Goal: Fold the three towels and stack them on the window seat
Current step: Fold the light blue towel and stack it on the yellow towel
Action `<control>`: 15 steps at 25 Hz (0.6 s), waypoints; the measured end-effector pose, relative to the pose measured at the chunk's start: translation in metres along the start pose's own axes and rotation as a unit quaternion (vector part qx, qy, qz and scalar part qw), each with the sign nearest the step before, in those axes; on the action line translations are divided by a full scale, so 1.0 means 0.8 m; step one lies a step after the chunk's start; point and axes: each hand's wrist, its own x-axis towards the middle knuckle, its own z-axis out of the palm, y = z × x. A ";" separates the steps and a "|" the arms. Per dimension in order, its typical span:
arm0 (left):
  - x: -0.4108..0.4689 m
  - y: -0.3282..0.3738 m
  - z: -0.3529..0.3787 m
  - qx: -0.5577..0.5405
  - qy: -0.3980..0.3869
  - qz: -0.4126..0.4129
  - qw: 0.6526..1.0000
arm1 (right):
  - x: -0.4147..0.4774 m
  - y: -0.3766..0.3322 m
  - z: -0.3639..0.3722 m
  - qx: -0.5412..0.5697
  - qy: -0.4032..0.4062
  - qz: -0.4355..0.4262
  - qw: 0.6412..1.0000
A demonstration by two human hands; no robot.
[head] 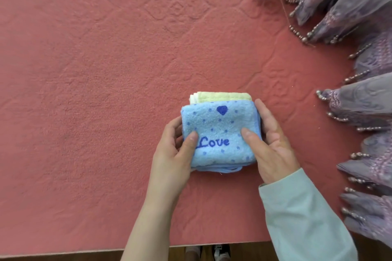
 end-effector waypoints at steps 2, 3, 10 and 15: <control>-0.002 0.014 -0.001 -0.013 0.015 0.020 1.000 | 0.000 -0.009 -0.001 -0.008 0.010 -0.014 1.000; -0.003 0.022 -0.002 -0.013 0.022 0.035 0.999 | 0.001 -0.016 0.000 -0.003 0.018 -0.018 1.000; 0.011 0.021 0.005 0.017 0.033 0.049 0.998 | 0.007 -0.019 0.003 0.026 -0.013 0.012 1.000; 0.008 0.006 0.006 -0.003 0.026 0.021 0.999 | 0.005 -0.006 0.004 0.043 -0.024 0.027 0.998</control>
